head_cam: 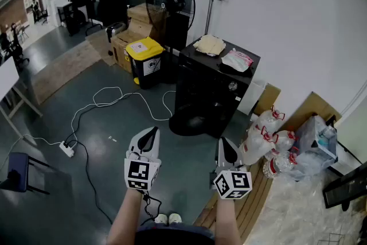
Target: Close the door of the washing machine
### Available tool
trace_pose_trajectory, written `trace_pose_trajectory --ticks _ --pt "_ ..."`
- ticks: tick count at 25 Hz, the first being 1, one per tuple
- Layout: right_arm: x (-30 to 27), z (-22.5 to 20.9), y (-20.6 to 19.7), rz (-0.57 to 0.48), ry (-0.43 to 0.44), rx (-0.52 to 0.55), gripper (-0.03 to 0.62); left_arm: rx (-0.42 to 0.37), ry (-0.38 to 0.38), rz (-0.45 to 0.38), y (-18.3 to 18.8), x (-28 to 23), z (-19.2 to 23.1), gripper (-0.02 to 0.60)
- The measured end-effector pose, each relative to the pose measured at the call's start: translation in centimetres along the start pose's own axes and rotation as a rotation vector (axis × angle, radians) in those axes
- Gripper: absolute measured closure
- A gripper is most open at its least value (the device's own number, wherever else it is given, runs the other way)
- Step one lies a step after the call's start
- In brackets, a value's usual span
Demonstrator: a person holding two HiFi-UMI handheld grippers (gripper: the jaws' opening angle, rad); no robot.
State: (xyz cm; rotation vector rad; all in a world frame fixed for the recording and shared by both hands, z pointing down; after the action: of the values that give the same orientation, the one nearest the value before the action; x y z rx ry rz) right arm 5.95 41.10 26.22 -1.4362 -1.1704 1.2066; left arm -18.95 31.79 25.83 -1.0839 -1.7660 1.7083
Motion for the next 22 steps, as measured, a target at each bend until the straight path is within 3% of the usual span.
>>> trace_pose_trajectory --ticks 17,22 --pt "-0.6 -0.1 -1.1 0.026 0.004 -0.031 0.583 0.002 -0.001 0.042 -1.1 0.0 -0.2 0.574" --pt "-0.7 -0.1 -1.6 0.032 0.016 -0.041 0.582 0.012 -0.037 0.060 -2.0 -0.2 -0.6 0.574"
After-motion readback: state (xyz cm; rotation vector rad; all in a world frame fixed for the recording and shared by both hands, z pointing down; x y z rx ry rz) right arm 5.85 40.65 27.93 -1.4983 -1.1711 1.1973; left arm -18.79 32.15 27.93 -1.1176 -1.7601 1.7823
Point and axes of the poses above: the fingertips, and each gripper's own axes: x backward along the fingers, z to its left, y out of its top, the point moved 7 cm from there along x, backward along the fingers, and after that the axes turned 12 degrees about z, right-handed, at the moved point
